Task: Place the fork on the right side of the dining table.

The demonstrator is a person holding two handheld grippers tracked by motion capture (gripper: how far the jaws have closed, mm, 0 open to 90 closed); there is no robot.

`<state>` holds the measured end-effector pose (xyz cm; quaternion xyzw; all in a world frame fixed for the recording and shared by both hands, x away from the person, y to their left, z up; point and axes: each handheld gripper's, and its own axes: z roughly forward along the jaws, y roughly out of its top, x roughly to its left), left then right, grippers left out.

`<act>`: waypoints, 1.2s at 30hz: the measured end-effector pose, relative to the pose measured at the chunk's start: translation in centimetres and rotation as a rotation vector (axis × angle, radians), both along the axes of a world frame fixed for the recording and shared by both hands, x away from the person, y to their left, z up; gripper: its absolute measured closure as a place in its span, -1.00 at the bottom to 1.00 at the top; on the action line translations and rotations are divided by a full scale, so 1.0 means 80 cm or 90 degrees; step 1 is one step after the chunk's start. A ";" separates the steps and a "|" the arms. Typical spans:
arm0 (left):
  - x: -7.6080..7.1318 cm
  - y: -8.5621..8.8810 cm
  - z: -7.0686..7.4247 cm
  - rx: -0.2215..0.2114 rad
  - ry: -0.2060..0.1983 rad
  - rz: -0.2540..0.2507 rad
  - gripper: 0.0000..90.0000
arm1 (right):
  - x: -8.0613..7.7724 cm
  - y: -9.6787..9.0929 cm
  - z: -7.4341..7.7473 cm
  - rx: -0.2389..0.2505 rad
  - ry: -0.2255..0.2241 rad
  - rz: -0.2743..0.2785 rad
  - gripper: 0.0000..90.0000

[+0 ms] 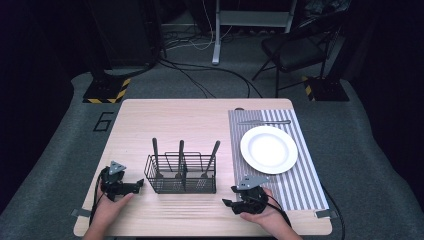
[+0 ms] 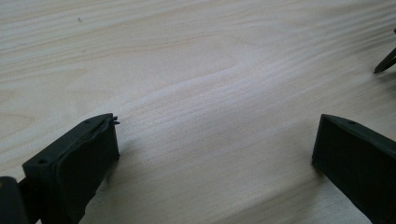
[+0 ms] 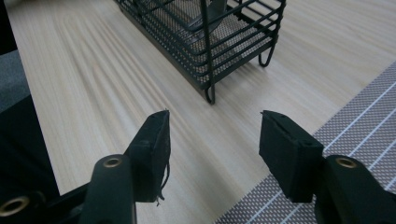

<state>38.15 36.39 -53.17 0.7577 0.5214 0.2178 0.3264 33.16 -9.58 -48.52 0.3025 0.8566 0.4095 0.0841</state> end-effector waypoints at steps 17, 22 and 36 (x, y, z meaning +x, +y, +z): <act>0.000 0.000 0.000 0.000 -0.003 0.002 -1.00 | 0.022 0.001 0.039 0.010 0.004 -0.032 0.03; 0.000 0.000 0.000 0.000 -0.003 0.002 -1.00 | 0.031 0.001 0.054 0.012 0.004 -0.031 0.08; 0.000 0.000 0.000 0.000 -0.003 0.001 -1.00 | 0.053 -0.002 0.091 0.029 0.013 -0.054 0.15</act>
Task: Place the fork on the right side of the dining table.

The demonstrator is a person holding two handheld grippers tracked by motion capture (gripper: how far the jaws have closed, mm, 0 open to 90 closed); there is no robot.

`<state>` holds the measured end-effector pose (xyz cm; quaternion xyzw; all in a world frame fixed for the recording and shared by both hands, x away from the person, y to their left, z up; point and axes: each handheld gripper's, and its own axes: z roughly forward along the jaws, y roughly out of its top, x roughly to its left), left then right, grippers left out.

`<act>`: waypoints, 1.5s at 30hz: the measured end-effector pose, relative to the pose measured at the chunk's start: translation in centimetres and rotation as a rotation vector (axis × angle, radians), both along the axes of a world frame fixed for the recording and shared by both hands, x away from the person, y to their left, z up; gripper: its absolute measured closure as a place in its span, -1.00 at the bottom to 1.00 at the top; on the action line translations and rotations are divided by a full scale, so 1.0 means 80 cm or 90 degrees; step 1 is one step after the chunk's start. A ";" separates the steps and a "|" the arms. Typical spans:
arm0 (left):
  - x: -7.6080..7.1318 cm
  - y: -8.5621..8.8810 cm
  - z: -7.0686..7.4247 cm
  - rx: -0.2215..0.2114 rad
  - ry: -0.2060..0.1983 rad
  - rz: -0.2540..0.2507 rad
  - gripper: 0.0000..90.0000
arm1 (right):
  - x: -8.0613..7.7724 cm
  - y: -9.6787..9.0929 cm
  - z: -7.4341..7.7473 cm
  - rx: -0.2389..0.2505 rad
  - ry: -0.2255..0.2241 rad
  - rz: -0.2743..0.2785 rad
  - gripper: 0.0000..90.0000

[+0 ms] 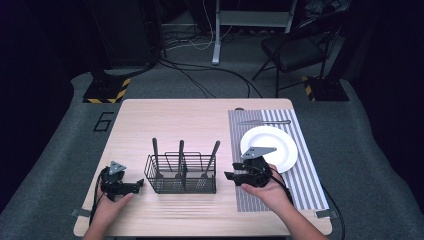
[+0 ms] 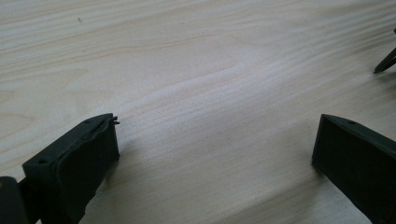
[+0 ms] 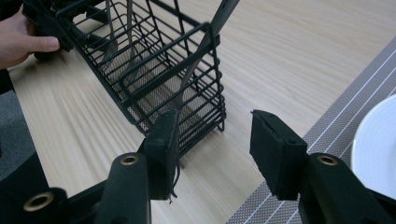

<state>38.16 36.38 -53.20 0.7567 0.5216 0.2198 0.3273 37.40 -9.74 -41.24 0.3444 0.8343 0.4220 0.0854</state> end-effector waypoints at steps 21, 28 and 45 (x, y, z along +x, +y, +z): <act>0.000 0.000 0.000 0.000 0.000 0.000 -1.00 | 0.032 0.001 0.038 0.022 -0.007 -0.017 0.18; 0.000 0.000 0.000 0.000 0.000 0.000 -1.00 | 0.043 0.011 0.042 0.024 -0.010 -0.019 0.18; 0.000 0.000 0.000 0.001 0.000 0.001 -1.00 | 0.068 0.037 0.043 0.035 -0.010 -0.018 0.17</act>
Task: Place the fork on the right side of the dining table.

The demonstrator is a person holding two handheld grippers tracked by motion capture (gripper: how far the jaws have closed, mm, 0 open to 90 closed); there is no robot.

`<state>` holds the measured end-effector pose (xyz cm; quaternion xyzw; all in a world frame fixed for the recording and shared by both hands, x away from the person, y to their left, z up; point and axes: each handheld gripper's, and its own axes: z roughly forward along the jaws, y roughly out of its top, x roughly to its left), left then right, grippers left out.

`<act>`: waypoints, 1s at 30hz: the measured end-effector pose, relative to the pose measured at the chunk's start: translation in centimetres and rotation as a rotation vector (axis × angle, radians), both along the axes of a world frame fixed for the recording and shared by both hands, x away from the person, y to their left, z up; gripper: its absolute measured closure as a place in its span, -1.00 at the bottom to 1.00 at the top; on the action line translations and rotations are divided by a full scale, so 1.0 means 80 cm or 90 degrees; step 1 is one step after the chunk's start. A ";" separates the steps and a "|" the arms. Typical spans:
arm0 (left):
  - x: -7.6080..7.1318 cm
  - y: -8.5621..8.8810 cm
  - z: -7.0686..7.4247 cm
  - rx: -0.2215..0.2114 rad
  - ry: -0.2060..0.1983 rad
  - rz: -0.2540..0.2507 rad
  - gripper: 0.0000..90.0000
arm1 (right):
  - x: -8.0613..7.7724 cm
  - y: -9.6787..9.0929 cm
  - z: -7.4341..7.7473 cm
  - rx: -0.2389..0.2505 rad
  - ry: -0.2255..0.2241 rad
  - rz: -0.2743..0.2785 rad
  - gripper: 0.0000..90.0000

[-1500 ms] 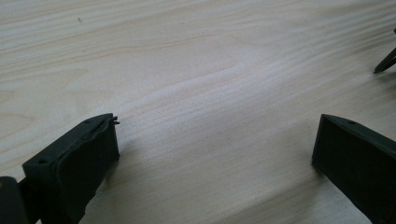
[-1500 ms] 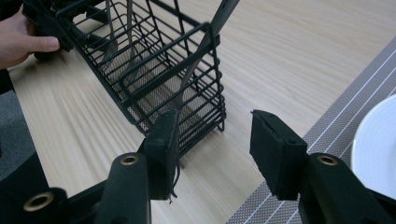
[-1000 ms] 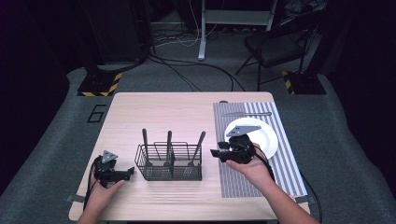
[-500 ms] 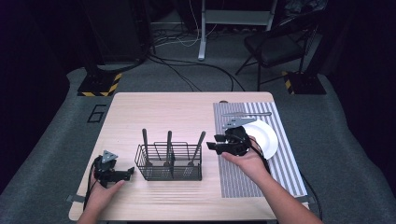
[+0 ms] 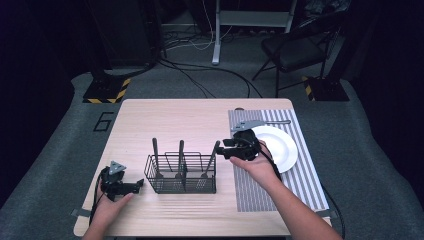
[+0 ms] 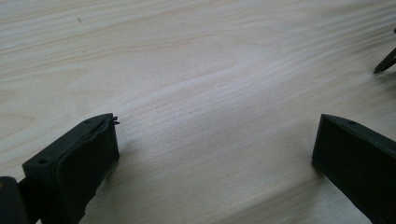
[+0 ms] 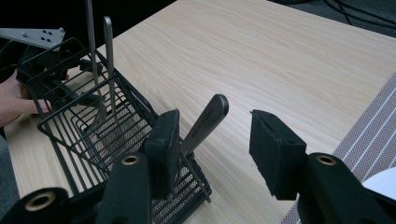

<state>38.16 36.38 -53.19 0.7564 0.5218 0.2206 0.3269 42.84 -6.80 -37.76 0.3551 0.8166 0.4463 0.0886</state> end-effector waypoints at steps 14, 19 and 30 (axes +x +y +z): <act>0.000 0.000 0.000 0.000 0.000 0.000 -1.00 | 0.013 0.016 -0.003 0.004 0.006 0.005 0.27; 0.000 0.000 0.000 -0.001 -0.001 0.000 -1.00 | 0.015 0.019 -0.004 0.008 0.013 0.017 0.36; 0.000 0.000 0.000 0.000 0.000 0.000 -1.00 | 0.012 0.022 0.007 0.012 0.013 0.034 0.58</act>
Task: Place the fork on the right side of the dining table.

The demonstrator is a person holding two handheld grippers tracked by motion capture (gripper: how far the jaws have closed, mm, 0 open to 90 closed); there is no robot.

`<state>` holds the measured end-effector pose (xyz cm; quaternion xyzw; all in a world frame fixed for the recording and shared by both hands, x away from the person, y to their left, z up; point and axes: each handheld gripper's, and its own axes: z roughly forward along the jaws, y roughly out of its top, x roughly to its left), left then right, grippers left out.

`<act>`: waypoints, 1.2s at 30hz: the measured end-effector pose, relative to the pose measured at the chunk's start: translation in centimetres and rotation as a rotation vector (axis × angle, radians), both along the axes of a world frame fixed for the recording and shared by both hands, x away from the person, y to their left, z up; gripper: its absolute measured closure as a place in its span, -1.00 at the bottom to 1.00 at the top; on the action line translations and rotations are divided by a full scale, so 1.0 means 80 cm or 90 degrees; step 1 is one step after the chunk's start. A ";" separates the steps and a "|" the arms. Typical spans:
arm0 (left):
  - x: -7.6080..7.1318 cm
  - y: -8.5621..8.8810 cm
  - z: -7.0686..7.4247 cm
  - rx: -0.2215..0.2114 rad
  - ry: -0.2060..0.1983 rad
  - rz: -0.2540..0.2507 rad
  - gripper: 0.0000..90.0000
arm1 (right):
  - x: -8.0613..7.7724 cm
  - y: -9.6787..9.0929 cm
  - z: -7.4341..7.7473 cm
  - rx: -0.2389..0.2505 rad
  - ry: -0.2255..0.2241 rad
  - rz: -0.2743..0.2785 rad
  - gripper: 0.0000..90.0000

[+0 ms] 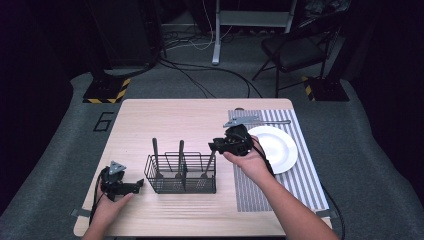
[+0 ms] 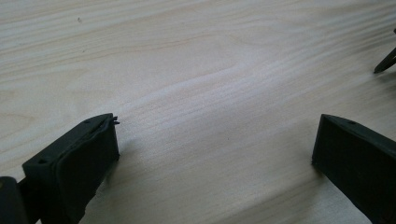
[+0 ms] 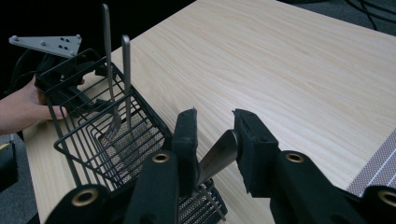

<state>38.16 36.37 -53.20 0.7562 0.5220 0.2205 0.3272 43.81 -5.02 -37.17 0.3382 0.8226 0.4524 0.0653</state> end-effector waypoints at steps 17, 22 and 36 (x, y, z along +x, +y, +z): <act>0.000 0.000 0.000 -0.001 0.000 -0.001 -1.00 | -0.026 0.019 0.028 0.004 -0.025 0.070 0.83; 0.000 0.000 0.000 0.000 0.000 -0.001 -1.00 | -0.029 0.023 0.034 -0.004 -0.027 0.097 0.89; 0.000 0.000 0.000 0.000 0.001 -0.001 -1.00 | -0.036 0.030 0.043 -0.008 -0.033 0.122 0.93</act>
